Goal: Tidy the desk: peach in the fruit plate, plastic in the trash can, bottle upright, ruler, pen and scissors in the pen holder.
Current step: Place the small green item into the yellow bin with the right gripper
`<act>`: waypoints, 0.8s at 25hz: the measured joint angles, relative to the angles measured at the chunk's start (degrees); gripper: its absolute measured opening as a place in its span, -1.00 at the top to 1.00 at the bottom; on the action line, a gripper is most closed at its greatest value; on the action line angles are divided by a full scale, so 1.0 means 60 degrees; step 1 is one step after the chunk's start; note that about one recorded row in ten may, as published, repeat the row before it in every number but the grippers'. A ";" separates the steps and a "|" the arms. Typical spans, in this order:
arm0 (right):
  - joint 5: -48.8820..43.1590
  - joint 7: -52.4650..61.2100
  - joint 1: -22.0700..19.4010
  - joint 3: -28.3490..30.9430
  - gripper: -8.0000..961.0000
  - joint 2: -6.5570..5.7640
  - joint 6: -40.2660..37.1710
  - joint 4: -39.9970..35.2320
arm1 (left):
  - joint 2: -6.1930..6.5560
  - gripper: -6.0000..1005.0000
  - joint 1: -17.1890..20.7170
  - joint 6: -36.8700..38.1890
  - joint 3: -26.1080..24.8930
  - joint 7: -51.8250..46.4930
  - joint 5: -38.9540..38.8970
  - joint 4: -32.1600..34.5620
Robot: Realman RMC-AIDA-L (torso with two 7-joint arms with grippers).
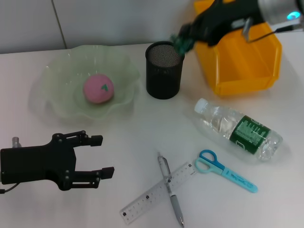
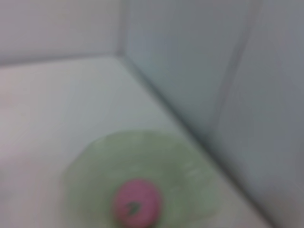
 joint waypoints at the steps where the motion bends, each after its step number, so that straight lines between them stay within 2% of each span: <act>1: 0.0023 0.0056 -0.0040 0.0226 0.90 -0.0001 0.0165 -0.0040 | 0.0000 -0.67 -0.0012 0.0010 0.0000 0.0000 -0.0004 0.0000; 7: -0.0031 0.0842 -0.0384 0.0625 0.90 -0.0112 0.2310 0.0155 | -0.0017 -0.67 -0.0063 0.0103 -0.0001 0.0000 -0.0015 0.0000; 20: -0.1027 0.1584 -0.0205 0.0518 0.90 -0.0201 0.4153 0.1480 | -0.0031 -0.67 -0.0099 0.0122 0.0000 0.0000 -0.0071 -0.0005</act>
